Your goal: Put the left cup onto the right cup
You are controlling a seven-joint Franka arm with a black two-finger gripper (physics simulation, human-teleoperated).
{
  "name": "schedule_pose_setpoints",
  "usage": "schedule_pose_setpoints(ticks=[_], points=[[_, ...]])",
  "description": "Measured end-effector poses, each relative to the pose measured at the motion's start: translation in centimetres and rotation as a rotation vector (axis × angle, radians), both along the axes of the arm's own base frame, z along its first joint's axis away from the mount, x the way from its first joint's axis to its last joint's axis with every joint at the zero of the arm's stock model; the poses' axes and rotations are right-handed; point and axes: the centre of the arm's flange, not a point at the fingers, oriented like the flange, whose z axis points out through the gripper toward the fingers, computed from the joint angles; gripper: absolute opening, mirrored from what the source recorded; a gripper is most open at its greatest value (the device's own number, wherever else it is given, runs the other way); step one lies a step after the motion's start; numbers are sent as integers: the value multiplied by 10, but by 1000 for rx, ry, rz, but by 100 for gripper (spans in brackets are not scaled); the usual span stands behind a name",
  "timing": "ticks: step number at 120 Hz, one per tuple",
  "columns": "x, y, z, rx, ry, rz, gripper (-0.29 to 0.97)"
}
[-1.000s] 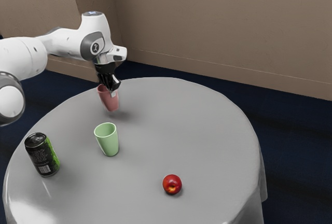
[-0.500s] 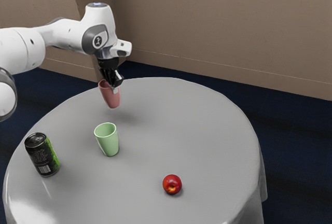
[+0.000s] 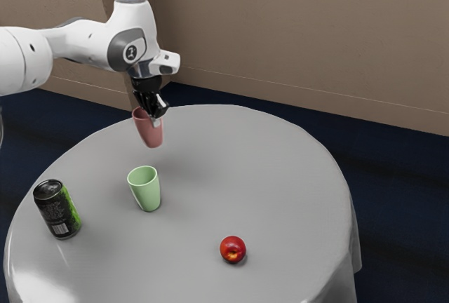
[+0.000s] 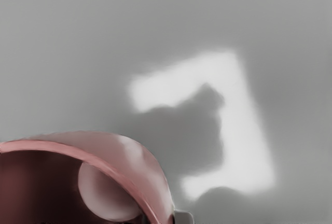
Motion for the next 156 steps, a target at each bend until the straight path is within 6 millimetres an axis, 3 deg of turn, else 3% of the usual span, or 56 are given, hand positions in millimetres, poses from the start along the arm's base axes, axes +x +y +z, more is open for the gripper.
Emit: schedule_pose_setpoints(ticks=[44, 100, 156], points=[[-28, -25, 19, 8, -12, -1, -11], [-70, -57, 26, 21, 0, 13, -11], [-103, -61, 24, 34, 18, 80, -11]])
